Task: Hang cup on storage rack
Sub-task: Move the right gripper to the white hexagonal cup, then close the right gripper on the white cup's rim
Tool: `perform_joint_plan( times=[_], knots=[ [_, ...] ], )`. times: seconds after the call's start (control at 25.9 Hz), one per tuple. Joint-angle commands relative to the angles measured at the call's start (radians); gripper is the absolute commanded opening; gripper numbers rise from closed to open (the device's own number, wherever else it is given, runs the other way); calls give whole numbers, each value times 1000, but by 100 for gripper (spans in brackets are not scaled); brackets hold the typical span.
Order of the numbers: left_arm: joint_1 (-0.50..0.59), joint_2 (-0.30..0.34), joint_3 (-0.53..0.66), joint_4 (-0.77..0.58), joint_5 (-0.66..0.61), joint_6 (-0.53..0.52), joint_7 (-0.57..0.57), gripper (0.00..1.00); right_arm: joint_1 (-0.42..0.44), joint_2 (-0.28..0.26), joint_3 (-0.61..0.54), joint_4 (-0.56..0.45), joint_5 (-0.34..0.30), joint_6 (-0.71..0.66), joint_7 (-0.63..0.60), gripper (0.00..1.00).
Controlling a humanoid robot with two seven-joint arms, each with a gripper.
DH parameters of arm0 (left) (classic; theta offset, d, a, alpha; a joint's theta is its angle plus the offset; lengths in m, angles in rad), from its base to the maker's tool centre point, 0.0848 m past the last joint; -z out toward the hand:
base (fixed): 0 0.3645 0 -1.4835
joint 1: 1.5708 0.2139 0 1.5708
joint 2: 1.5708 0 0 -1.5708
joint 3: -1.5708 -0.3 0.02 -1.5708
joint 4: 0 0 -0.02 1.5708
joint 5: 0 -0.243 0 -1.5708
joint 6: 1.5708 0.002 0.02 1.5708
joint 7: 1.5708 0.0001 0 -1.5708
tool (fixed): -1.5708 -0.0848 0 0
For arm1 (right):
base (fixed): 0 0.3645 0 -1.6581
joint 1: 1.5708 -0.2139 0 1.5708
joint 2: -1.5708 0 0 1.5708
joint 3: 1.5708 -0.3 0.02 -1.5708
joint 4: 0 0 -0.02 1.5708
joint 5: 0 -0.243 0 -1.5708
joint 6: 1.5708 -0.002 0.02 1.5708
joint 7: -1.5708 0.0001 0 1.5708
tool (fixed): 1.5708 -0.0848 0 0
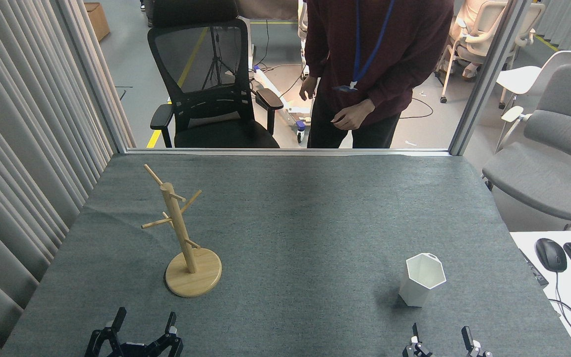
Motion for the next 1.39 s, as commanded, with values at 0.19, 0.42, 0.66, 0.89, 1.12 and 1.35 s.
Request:
perform_joint_plan(
  times=[0.19, 0.42, 0.66, 0.89, 1.12, 1.35],
  knots=[
    [-1, -4, 4, 6, 3, 6, 0, 99, -73, -10, 6, 55, 6, 4, 29, 99],
    [-1, -1, 10, 10, 6, 6, 0, 99, -179, -5, 8, 129, 14, 9, 49, 99],
    [-6, -2, 10, 20, 6, 6, 0, 99, -234, -8, 8, 188, 14, 9, 54, 99],
    [-6, -4, 10, 21, 6, 6, 0, 99, -259, -10, 8, 221, 14, 9, 54, 99],
    [-6, 1, 10, 20, 8, 4, 0, 99, -277, -14, 6, 248, 14, 9, 54, 99],
    [-7, -1, 10, 20, 8, 4, 2, 99, -300, -24, 6, 282, 12, 10, 54, 99]
  ],
)
